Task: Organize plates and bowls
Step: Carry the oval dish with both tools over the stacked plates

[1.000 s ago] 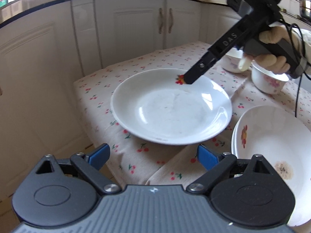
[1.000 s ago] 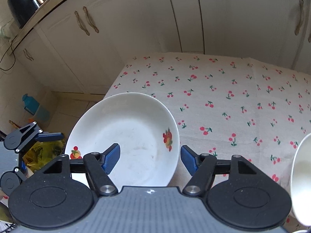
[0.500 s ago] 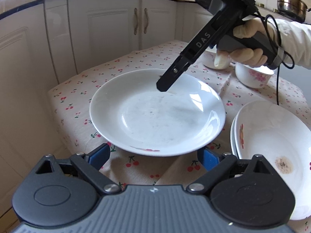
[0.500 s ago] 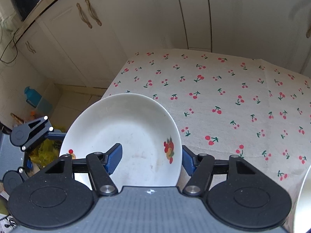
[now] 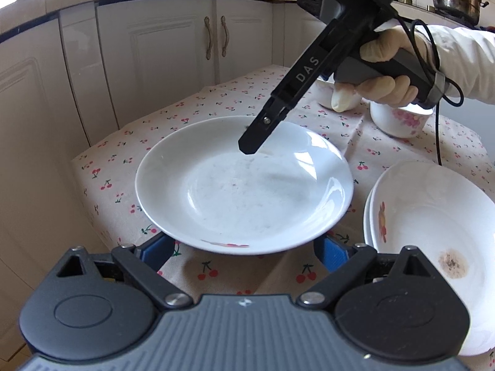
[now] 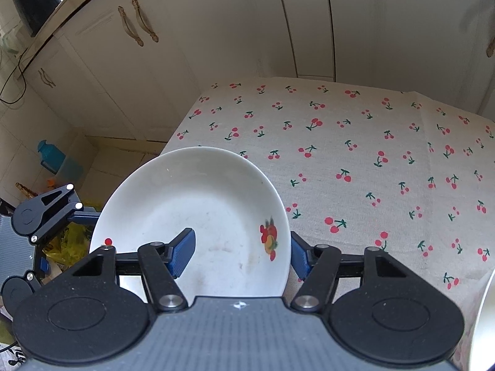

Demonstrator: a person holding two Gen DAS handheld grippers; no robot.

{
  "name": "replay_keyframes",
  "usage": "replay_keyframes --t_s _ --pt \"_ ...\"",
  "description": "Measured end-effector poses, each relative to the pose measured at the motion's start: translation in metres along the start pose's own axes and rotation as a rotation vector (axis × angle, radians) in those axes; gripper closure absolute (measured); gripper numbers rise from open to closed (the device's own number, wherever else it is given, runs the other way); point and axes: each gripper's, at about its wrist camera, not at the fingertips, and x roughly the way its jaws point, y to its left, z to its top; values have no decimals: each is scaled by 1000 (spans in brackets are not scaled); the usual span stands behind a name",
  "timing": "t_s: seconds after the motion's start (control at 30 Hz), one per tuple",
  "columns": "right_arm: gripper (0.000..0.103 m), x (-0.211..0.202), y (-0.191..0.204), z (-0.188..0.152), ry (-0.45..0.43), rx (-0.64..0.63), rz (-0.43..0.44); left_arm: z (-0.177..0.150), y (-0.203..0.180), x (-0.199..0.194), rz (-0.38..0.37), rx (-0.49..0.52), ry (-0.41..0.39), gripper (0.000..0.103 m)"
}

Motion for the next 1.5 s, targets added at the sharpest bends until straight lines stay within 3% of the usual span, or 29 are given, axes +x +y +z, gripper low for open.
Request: replay_keyframes --t_s 0.83,1.5 --pt "34 -42 7 -11 -71 -14 9 26 -22 -23 18 29 -14 7" --pt "33 -100 34 -62 -106 -32 44 26 -90 -74 29 16 -24 7"
